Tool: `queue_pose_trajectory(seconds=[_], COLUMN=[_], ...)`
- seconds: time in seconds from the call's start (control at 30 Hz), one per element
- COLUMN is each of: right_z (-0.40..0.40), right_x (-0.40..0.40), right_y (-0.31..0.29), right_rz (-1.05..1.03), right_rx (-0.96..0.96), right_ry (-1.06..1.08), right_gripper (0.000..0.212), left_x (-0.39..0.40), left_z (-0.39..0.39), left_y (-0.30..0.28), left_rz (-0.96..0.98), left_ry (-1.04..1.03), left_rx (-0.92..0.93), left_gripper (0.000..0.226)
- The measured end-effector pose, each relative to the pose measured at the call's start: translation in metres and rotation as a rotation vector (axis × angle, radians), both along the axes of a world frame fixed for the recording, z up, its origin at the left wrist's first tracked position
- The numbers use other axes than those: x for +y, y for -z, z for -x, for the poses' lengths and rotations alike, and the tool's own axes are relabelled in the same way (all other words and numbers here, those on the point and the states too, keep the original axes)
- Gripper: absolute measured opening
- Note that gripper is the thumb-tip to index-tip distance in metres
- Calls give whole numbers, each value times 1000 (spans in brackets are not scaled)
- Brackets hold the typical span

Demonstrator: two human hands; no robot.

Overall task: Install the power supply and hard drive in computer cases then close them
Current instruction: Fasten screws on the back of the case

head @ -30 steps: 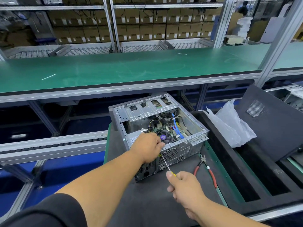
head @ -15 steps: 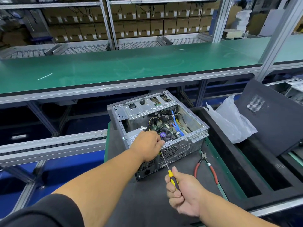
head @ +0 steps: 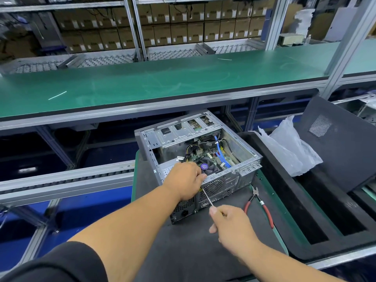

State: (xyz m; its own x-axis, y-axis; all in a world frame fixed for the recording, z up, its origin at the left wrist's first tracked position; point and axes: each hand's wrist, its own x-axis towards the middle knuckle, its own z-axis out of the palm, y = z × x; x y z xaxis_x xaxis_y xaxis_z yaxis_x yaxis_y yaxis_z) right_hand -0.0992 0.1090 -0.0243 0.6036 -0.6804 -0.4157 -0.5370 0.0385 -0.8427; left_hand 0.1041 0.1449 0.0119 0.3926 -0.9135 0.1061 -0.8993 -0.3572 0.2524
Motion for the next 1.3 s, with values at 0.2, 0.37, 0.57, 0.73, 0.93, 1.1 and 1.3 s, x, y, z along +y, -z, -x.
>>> queue_pose_trajectory(seconds=[0.2,0.37,0.57,0.73,0.93,1.1,1.3], right_z=[0,-5,-5,-4,0,-7,-2], right_x=[-7,-4,-8,-4,-11,-11,-4], right_y=[-11,-3,-8,-4,-2,-8,-3], right_rz=[-739,92,-621,-201,-307,-567,-159], right_rx=[-189,75,-116,-106,-78,-121,-96], right_ry=[80,-15,97,9,-62,59,20], right_gripper=[39,37,42,22,28,34,24], left_x=[0,-1,0,1,0,-1,-1], left_z=[0,0,1,2,1,1,1], left_y=[-1,-1,-3,-5,-3,-2,-1], left_rz=[-6,-13,-20,-18,-30,-20,-26], left_ry=[5,0,10,4,1,-1,1], left_rx=[-7,-8,-6,0,-9,8,12], left_gripper=[46,45,45,43,44,44,39])
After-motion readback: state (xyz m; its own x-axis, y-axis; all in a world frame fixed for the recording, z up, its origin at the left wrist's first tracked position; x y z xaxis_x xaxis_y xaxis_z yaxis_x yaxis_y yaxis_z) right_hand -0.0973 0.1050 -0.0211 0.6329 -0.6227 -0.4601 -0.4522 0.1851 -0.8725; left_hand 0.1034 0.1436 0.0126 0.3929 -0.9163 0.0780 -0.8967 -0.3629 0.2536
